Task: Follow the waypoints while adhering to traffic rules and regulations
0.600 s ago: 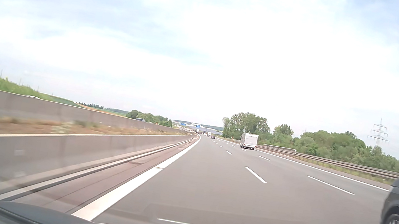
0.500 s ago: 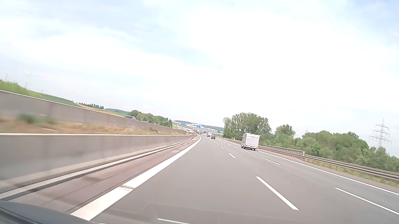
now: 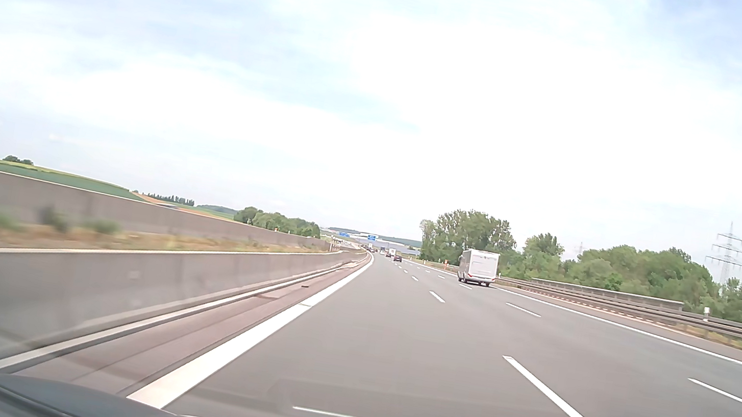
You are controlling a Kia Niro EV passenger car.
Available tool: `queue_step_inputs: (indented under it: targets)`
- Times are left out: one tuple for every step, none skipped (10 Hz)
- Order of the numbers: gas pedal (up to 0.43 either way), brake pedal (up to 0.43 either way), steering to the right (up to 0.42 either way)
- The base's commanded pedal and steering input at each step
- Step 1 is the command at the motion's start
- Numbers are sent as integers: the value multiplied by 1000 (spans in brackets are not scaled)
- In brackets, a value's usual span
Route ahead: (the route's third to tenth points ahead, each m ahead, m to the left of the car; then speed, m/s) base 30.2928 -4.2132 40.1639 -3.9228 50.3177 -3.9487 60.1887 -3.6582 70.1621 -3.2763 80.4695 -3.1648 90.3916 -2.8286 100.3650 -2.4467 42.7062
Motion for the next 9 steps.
queue_step_inputs:
  targets:
    - [449, 0, 1]
    - [449, 0, 0]
    - [449, 0, 1]
    - [449, 0, 1]
    - [449, 0, 1]
    - [449, 0, 2]
    - [449, 0, 3]
    - [449, 0, 4]
    - [449, 0, 5]
